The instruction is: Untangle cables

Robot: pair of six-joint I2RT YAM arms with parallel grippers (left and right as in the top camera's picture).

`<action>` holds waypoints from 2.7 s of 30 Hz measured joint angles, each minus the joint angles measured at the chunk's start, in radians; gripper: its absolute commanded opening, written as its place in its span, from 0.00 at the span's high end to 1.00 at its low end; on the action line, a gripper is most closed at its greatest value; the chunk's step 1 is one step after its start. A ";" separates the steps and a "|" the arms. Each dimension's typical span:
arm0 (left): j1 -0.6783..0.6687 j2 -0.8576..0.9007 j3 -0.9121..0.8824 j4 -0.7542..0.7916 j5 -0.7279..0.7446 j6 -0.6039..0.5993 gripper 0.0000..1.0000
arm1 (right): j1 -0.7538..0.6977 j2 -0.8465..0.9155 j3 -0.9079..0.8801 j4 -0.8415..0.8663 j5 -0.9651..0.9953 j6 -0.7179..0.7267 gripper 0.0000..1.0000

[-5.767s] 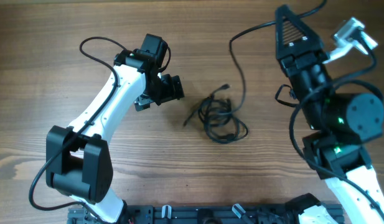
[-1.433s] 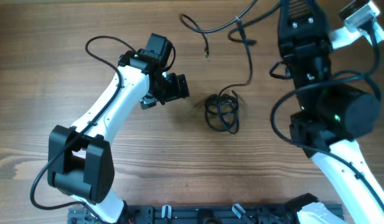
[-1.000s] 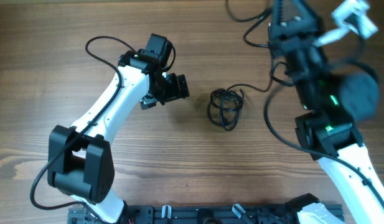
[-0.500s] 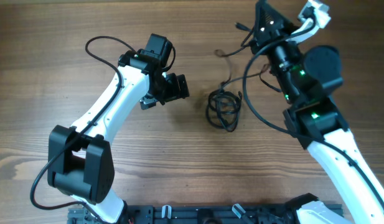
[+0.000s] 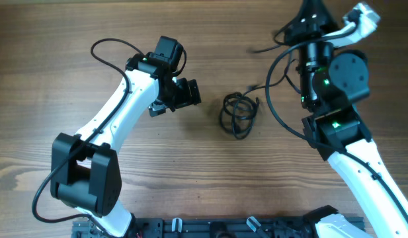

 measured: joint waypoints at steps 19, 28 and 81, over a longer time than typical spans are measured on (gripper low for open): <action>-0.027 0.001 0.000 0.057 0.497 0.373 0.00 | -0.073 0.105 0.009 -0.290 0.137 -0.334 0.96; -0.201 0.063 0.000 0.243 0.252 0.150 0.00 | -0.073 0.105 0.009 -0.320 0.003 -0.084 0.96; -0.054 -0.007 0.004 0.074 -0.144 -0.058 0.00 | -0.141 0.047 0.010 -0.615 0.103 -0.319 0.96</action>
